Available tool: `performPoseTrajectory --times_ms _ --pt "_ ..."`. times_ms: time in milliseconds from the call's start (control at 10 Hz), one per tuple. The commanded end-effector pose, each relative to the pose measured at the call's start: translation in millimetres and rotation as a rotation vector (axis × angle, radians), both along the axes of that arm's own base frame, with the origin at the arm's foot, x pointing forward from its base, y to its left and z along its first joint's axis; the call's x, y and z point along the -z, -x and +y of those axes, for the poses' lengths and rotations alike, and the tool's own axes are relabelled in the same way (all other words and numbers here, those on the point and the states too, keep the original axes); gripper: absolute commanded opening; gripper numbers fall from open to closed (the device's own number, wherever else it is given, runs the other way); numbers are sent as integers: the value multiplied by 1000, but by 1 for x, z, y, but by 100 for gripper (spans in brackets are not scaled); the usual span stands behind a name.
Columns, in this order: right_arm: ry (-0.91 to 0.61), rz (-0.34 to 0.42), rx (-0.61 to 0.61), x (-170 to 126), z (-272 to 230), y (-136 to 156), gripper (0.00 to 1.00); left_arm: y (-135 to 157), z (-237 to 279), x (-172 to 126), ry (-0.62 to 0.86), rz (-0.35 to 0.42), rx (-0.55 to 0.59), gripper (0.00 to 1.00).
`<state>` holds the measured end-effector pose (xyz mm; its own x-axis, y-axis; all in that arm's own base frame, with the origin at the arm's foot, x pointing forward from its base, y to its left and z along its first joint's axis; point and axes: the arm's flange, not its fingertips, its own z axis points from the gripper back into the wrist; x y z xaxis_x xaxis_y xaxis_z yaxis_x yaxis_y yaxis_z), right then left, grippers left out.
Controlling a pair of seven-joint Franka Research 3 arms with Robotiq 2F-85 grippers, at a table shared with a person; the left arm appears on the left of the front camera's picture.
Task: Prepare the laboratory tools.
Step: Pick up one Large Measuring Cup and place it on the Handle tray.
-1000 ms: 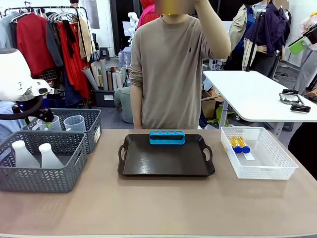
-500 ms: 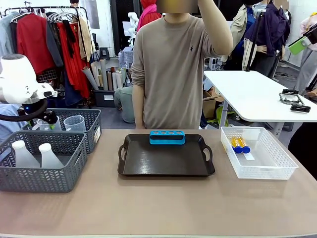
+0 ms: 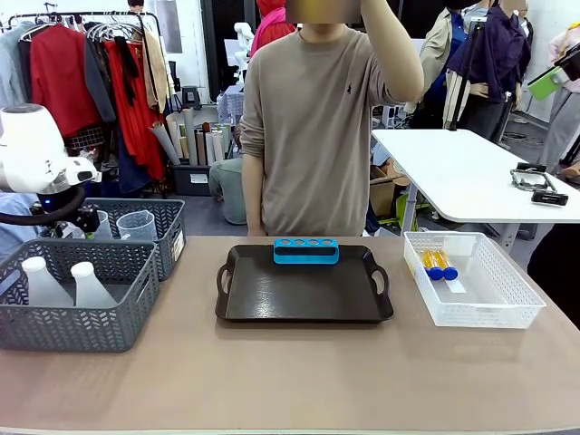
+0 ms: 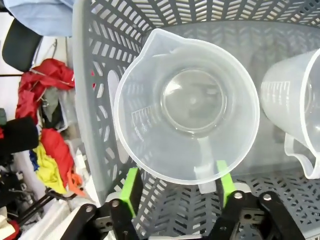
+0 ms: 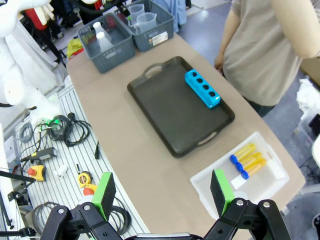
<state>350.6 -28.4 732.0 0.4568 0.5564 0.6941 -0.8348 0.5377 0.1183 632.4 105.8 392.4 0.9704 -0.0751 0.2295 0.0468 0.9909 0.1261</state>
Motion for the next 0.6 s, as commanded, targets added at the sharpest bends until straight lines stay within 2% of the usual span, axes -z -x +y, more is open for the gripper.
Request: performPoseTrajectory --times_ms 0,100,200,500 --pt "-29 3 -2 -4 3 0 100 -7 2 -1 21 -2 -14 24" --pt "-29 3 -2 -4 3 0 100 -7 1 0 22 -4 -10 4" --pt "-29 3 -2 -4 3 0 100 -7 0 -1 24 -5 -5 0" --pt "-29 3 -2 -4 3 0 100 -5 -2 -6 -3 -13 -4 0"
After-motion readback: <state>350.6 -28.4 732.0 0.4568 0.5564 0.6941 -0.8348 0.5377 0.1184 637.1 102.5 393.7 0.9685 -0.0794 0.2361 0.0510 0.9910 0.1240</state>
